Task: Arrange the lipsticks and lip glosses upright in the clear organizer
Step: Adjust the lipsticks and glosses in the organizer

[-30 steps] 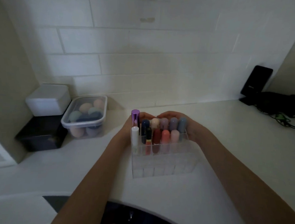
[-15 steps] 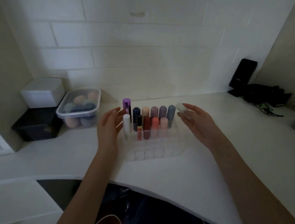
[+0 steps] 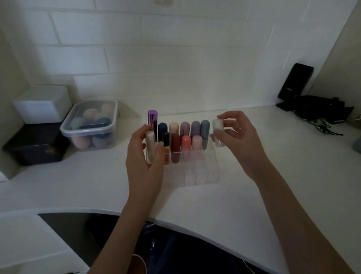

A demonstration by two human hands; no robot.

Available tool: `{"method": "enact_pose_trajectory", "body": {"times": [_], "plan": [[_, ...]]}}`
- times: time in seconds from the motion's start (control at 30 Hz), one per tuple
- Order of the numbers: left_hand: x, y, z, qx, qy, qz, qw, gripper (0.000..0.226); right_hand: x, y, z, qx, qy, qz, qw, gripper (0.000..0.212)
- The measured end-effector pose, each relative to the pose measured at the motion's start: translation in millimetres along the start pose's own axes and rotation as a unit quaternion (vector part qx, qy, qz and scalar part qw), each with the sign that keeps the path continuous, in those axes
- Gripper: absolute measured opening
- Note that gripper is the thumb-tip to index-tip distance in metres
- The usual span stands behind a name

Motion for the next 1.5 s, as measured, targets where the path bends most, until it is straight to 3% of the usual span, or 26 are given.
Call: {"method": "enact_pose_trajectory", "body": {"times": [0.13, 0.23, 0.4, 0.53, 0.67, 0.87, 1.03, 1.17, 1.3, 1.5], "plan": [[2, 0, 0, 0.014, 0.019, 0.02, 1.0, 0.04, -8, 1, 2, 0.067, 0.042, 0.017, 0.997, 0.032], [-1, 0, 0, 0.019, 0.038, 0.023, 0.999, 0.04, -12, -4, 6, 0.071, 0.057, 0.068, 0.994, 0.038], [-1, 2, -1, 0.032, 0.042, 0.014, 0.999, 0.036, -6, -10, 6, 0.064, 0.052, 0.119, 0.99, 0.02], [-4, 3, -1, 0.04, 0.06, 0.02, 0.997, 0.038, -7, -8, 5, 0.076, 0.096, 0.179, 0.976, 0.016], [-6, 5, -1, 0.042, 0.072, 0.021, 0.996, 0.039, -3, -17, 5, 0.031, 0.141, 0.286, 0.947, 0.011], [-8, 8, -1, 0.045, 0.097, 0.033, 0.994, 0.041, -23, -16, 13, 0.119, 0.177, 0.275, 0.937, 0.003], [-8, 9, -1, 0.057, 0.104, 0.034, 0.992, 0.04, -50, -61, 11, 0.003, 0.271, 0.347, 0.898, 0.015], [-9, 16, 0, 0.07, 0.102, 0.032, 0.992, 0.044, -48, -15, -3, 0.108, 0.183, 0.268, 0.94, 0.014], [-14, 15, -1, 0.059, 0.115, 0.033, 0.991, 0.046, -14, -3, 1, -0.005, 0.097, 0.317, 0.943, 0.008], [-11, 12, 0, 0.05, 0.111, 0.032, 0.992, 0.041, 1, -10, 0, -0.016, 0.08, 0.29, 0.954, 0.005]]}}
Point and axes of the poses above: each hand's wrist, its own z-axis away from the middle knuckle, its own y-axis out of the back of the hand, x = y × z, the point moved 6 cm from there along -z, towards the middle knuckle, and after that the axes turned 15 degrees about z, right-handed, at the moved point
